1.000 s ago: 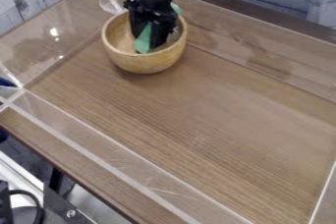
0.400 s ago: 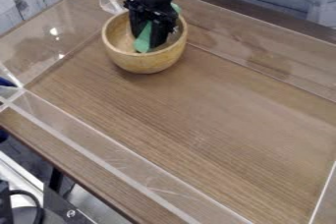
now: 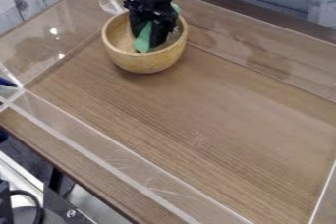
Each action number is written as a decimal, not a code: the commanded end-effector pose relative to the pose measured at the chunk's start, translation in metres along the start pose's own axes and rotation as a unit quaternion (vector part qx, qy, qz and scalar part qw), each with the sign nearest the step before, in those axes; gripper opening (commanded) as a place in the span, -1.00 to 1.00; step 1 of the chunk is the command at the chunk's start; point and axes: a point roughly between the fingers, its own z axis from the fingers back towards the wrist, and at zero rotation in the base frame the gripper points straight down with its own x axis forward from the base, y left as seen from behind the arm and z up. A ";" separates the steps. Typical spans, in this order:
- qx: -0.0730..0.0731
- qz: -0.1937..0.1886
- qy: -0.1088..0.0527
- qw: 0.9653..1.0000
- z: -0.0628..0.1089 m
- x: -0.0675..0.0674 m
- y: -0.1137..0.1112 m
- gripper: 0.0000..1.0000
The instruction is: Put the green block in the brown bowl
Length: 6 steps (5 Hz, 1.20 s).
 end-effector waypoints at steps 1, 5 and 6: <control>0.011 0.003 -0.018 1.000 0.011 0.008 0.003 -1.00; 0.005 0.010 -0.013 1.000 0.017 0.008 0.002 1.00; 0.003 0.013 -0.016 1.000 0.024 0.007 0.002 1.00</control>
